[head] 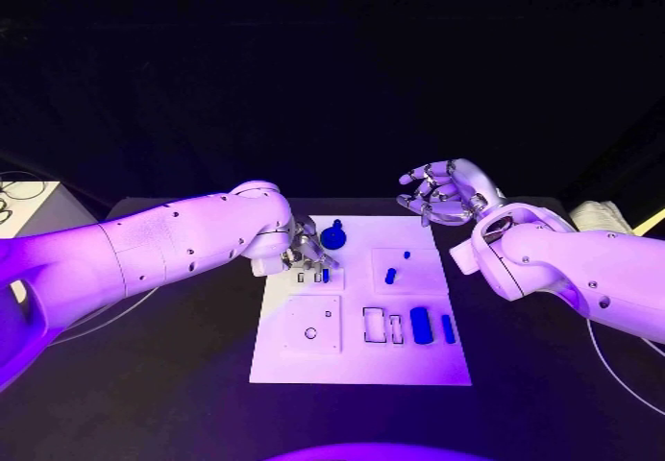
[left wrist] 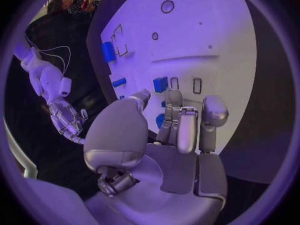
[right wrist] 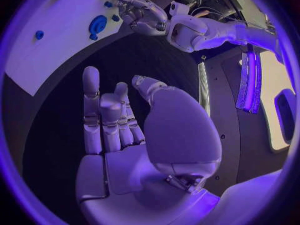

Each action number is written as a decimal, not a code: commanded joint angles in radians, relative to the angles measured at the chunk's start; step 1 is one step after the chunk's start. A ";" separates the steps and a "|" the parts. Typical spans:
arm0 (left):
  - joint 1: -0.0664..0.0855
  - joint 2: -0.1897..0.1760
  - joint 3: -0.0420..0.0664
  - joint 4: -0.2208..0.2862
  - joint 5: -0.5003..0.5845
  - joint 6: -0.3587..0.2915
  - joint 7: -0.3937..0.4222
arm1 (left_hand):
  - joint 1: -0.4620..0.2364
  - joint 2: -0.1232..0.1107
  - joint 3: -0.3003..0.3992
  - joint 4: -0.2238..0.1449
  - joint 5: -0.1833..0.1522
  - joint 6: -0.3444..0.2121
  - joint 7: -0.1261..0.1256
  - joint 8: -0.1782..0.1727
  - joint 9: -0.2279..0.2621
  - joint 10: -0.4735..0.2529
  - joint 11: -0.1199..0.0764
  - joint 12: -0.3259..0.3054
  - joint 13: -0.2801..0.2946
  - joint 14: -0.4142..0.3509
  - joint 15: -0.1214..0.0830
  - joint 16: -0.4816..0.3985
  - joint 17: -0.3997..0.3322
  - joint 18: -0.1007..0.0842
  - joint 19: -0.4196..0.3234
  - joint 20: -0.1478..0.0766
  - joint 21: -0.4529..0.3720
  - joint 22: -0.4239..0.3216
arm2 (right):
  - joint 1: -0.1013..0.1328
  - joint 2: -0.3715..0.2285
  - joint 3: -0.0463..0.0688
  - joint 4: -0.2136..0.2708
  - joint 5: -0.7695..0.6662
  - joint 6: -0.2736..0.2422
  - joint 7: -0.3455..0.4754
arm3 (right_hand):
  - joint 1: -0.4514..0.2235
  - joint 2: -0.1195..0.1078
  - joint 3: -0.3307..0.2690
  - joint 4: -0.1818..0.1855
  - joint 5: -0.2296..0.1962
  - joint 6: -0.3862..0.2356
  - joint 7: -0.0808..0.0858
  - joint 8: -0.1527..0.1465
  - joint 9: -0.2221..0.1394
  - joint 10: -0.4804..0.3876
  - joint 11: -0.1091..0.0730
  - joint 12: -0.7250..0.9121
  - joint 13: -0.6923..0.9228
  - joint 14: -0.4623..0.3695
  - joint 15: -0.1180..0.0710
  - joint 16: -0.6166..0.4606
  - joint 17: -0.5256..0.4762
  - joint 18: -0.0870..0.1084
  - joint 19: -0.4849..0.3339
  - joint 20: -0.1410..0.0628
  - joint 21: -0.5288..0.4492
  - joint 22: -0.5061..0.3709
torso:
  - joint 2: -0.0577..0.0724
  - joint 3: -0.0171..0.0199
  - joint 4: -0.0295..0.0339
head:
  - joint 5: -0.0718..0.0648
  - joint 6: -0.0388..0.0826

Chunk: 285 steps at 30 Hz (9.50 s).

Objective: Assemble the parts on the task board

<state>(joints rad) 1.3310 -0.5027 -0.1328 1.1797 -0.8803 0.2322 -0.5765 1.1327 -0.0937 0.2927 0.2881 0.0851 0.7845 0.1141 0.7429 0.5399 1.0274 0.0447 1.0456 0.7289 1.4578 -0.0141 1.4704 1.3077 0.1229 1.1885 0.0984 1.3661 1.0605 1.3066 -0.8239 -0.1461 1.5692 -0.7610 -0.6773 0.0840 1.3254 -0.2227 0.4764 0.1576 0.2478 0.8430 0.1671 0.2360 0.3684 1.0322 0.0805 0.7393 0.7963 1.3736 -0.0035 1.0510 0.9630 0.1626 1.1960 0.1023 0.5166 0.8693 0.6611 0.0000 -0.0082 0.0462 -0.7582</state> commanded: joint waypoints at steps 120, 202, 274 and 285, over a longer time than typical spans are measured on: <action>-0.019 -0.055 -0.010 0.095 -0.169 -0.108 0.005 | -0.022 -0.132 0.668 -0.288 0.202 0.070 -0.064 0.097 0.270 0.190 -0.067 0.062 0.082 0.094 -0.062 0.072 0.207 -0.053 0.158 -0.059 0.095 0.194 | -0.026 0.004 -0.002 -0.010 -0.072 0.015 0.013 | -0.005 -0.008 0.010 0.001 0.019 -0.002 -0.002 0.014 0.005 0.009 -0.006 -0.009 -0.024 -0.001 0.000 -0.034 -0.013 0.020 0.009 -0.003 -0.025 -0.016 | 0.002 0.0004 -0.0002 | 0.016 -0.031; -0.035 -0.040 -0.016 0.075 -0.158 -0.056 0.005 | -0.029 -0.132 0.666 -0.288 0.212 0.074 -0.065 0.095 0.274 0.195 -0.068 0.062 0.085 0.096 -0.063 0.073 0.211 -0.054 0.161 -0.061 0.096 0.198 | -0.030 0.005 -0.002 -0.010 -0.078 0.024 0.004 | -0.005 -0.008 0.015 -0.002 0.037 -0.004 -0.003 0.017 0.005 0.010 -0.007 -0.009 -0.035 0.004 -0.002 -0.043 -0.012 0.020 0.016 -0.005 -0.032 -0.023 | 0.003 0.0037 -0.0004 | 0.018 -0.043; -0.035 -0.071 -0.025 0.077 -0.141 -0.112 0.014 | -0.134 -0.103 -0.008 0.006 -0.016 0.117 -0.083 0.049 0.329 0.193 -0.077 0.067 0.095 0.097 -0.070 0.069 0.214 -0.055 0.166 -0.064 0.082 0.202 | -0.032 -0.002 -0.002 -0.008 -0.077 0.028 0.005 | -0.024 -0.009 0.010 0.008 0.029 -0.008 -0.002 0.018 0.004 0.010 -0.006 -0.008 -0.046 0.006 0.000 -0.060 -0.014 0.019 0.021 -0.004 -0.045 -0.032 | 0.002 0.0025 0.0008 | 0.006 -0.043; -0.035 -0.087 0.016 0.097 -0.060 -0.150 0.052 | -0.111 -0.056 -0.142 0.006 -0.030 0.108 -0.078 0.045 0.336 0.175 -0.073 0.060 0.077 0.093 -0.066 0.061 0.204 -0.052 0.155 -0.060 0.075 0.190 | -0.034 -0.002 -0.002 -0.008 -0.075 0.027 0.006 | -0.025 -0.009 0.009 0.009 0.028 -0.008 -0.002 0.018 0.004 0.010 -0.006 -0.008 -0.046 0.006 0.000 -0.060 -0.014 0.019 0.021 -0.004 -0.046 -0.033 | 0.001 0.0026 0.0012 | 0.007 -0.037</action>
<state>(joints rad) 1.2959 -0.5888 -0.1187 1.2725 -0.9927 0.1038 -0.5522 1.0250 -0.1593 0.1609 0.2942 0.0581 0.8970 0.0305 0.7853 0.8754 1.2096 -0.0303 1.1116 0.8067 1.4669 -0.0803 1.5359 1.3074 0.0758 1.3511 0.0359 1.4436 1.2518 1.2736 -0.8262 -0.1482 1.5597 -0.8272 -0.6611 0.0825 1.3079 -0.2315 0.4845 0.1604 0.2810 0.8361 0.1601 0.2475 0.3711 1.0399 0.0807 0.7354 0.7513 1.3737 -0.0036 0.9956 0.9496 0.1621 1.2092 0.0968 0.4762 0.8377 0.6628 0.0023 -0.0071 0.0530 -0.7968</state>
